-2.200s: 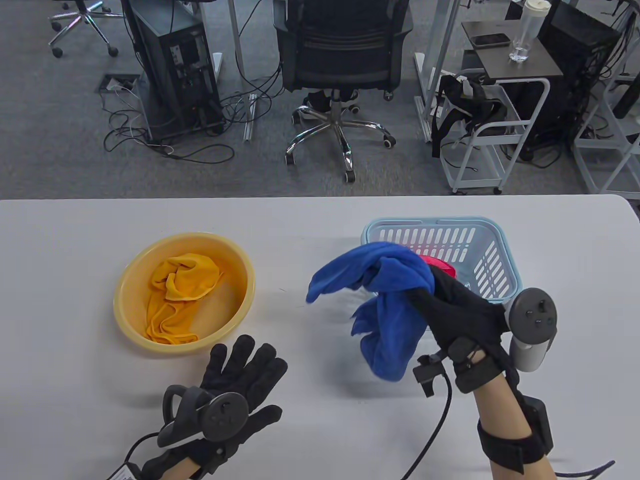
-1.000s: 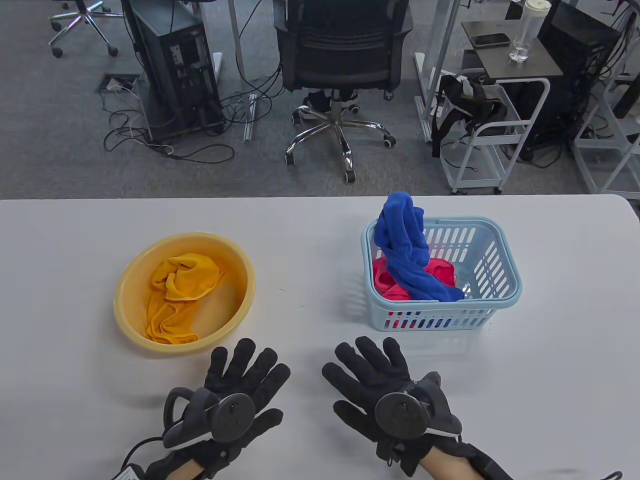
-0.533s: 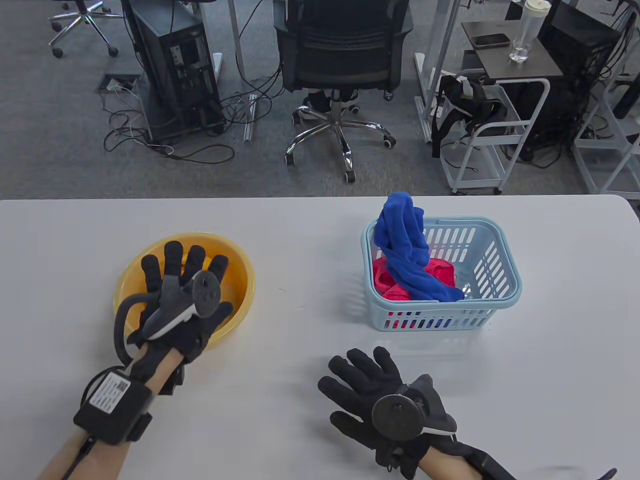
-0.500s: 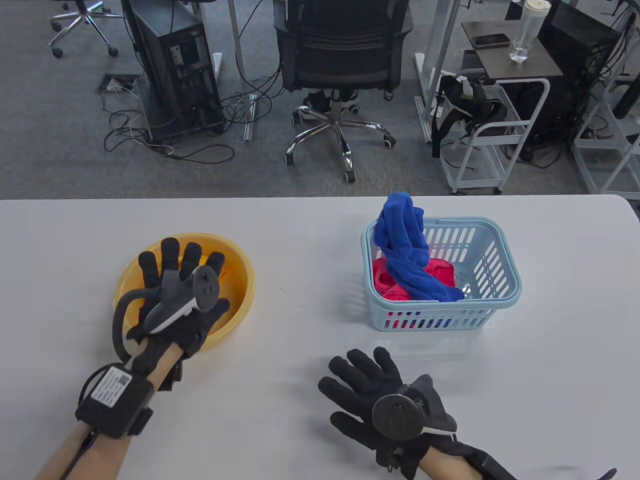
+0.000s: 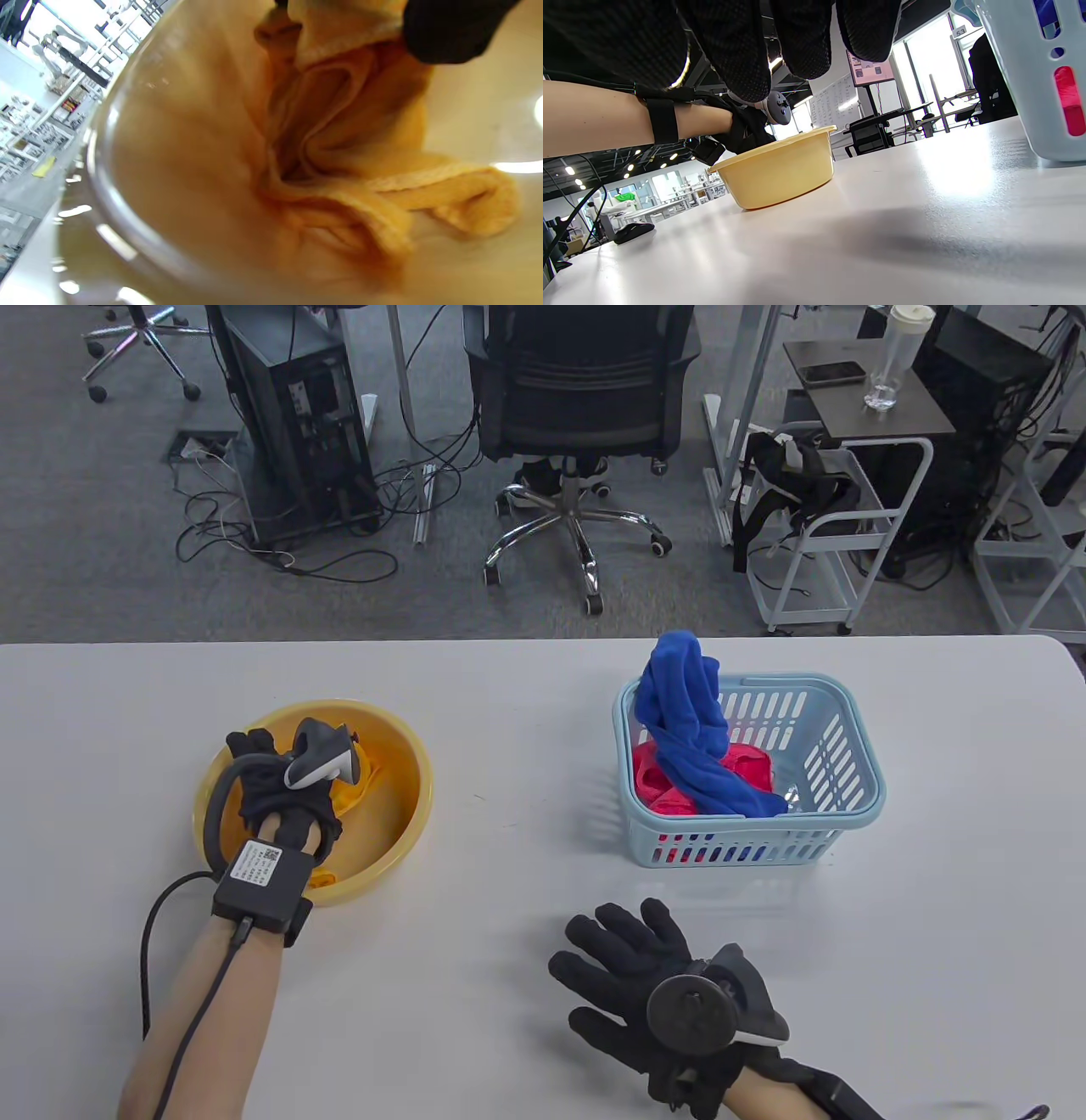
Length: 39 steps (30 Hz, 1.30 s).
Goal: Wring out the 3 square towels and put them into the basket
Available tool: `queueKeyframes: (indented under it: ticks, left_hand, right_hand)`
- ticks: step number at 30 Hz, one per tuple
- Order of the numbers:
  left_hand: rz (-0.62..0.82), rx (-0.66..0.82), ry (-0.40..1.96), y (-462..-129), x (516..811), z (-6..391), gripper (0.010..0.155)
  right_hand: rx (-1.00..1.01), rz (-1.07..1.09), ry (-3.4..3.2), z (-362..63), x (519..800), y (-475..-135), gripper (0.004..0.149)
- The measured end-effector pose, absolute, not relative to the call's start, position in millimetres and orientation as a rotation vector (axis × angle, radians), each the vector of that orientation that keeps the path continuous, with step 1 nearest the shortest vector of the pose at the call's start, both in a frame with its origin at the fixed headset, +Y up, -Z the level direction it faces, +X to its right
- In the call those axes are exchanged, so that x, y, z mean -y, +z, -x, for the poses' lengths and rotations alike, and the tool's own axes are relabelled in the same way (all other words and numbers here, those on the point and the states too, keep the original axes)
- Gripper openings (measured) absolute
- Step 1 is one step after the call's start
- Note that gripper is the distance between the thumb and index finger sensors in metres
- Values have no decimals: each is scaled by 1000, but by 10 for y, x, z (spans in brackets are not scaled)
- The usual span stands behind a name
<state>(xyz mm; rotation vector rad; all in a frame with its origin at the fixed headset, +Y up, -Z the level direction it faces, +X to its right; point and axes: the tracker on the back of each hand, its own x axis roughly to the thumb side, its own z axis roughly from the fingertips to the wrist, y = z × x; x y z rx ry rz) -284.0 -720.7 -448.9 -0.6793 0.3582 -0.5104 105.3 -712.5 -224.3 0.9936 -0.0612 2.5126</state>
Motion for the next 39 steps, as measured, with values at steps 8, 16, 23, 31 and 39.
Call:
queueKeyframes:
  ticks: [8,16,23,31,39]
  left_hand:
    - [247,-306,-327,-4346,6423,2924,48]
    - [-262,-21,251,-3363,4805,2847,46]
    - [-518,310,228,-2358,4483,2060,47]
    - [-722,363,205,-1917,5195,1478,47]
    - [-496,270,280,-2317,5531,1710,46]
  right_hand:
    - [40,-966,2507,-1102,7141,-2250,61]
    - [78,-841,2316,-1205,6931,-2406,63]
    - [47,-735,1647,-904,6003,-2537,97]
    - [416,-755,1816,-694,5828,-2474,54]
    - [521,-684,1884,-1124,5698,-2496,48]
